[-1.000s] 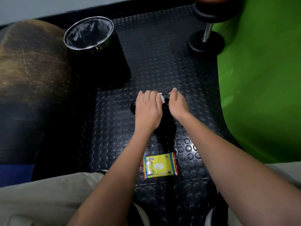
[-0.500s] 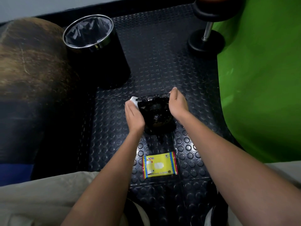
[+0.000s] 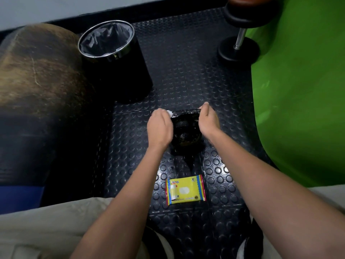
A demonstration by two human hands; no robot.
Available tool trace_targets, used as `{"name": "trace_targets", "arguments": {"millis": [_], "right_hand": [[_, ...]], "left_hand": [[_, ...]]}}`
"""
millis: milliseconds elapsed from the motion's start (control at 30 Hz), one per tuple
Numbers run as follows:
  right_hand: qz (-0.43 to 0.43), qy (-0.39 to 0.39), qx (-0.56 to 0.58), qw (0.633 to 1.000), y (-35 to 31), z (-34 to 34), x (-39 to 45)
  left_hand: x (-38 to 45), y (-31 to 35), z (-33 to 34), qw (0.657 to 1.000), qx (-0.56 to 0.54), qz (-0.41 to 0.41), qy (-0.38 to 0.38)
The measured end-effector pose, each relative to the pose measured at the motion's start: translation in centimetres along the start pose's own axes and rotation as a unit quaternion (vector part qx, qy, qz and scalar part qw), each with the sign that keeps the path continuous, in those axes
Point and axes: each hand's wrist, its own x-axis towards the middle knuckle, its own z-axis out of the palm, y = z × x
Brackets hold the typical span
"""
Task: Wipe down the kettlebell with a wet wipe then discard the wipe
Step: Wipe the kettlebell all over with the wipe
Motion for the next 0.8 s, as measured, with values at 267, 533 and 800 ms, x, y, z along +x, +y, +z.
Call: {"name": "trace_targets", "arguments": {"millis": [267, 533, 800], "right_hand": [[-0.009, 0.006, -0.01, 1.0, -0.3, 0.3, 0.1], [-0.02, 0.003, -0.009, 1.0, 0.2, 0.8, 0.0], [-0.018, 0.022, -0.006, 1.0, 0.3, 1.1, 0.0]], "left_hand": [[-0.8, 0.6, 2.1, 0.967, 0.193, 0.163, 0.024], [-1.4, -2.7, 1.9, 0.994, 0.018, 0.038, 0.098], [-0.5, -1.7, 1.1, 0.89, -0.311, -0.333, 0.006]]}}
